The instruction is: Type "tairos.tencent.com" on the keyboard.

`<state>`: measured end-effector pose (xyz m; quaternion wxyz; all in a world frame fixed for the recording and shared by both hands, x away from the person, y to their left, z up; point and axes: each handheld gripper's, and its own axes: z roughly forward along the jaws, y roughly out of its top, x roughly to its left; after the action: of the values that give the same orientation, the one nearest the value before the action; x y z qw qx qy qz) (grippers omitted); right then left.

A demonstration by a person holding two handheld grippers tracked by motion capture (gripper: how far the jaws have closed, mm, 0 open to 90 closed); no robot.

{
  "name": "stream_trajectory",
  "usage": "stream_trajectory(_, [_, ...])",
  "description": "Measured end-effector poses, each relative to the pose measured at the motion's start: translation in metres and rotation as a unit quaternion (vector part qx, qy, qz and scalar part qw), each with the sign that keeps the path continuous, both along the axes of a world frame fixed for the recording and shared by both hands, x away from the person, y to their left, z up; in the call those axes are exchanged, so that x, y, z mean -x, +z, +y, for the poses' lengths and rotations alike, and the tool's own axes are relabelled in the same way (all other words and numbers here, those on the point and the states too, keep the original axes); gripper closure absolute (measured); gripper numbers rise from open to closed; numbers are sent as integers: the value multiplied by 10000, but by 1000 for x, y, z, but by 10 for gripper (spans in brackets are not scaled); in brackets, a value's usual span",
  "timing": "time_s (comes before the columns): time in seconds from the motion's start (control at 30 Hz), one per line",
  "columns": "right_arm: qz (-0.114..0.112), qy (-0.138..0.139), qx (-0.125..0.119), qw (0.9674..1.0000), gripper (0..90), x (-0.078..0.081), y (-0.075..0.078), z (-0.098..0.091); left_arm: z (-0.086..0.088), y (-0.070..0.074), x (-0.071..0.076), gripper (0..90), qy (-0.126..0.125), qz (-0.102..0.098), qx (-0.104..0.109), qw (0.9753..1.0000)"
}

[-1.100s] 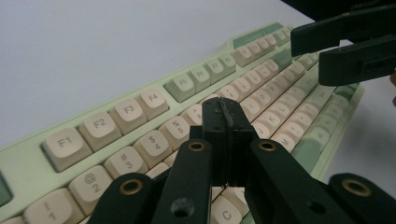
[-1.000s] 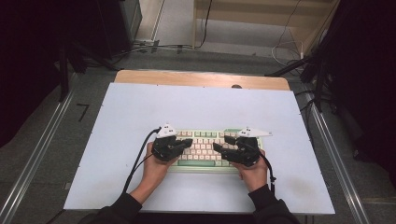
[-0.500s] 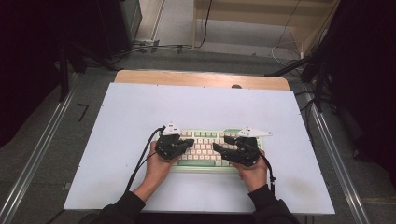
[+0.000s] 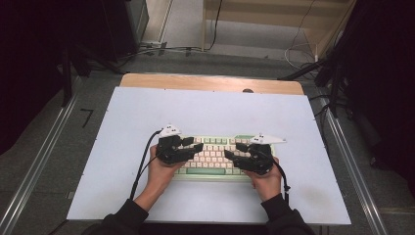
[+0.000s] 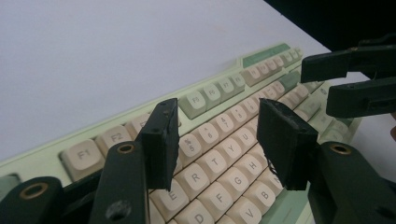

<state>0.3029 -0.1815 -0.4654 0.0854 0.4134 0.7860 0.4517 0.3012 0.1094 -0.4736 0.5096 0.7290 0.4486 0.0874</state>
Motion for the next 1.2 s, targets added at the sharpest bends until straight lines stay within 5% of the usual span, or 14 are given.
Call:
stream_trajectory(0.43, [4, 41, -16, 10000, 460, 1, 0, 0, 17, 1, 8, 482, 135, -104, 206, 9996])
stream_trajectory(0.87, [-20, 187, -17, 9998, 818, 4, 2, -2, 26, 0, 14, 466, 158, -89, 231, 9996])
stream_trajectory(1.2, [-82, 270, 33, 9996, 875, 6, 4, -1, 27, -2, 14, 472, 202, -79, 234, 9995])
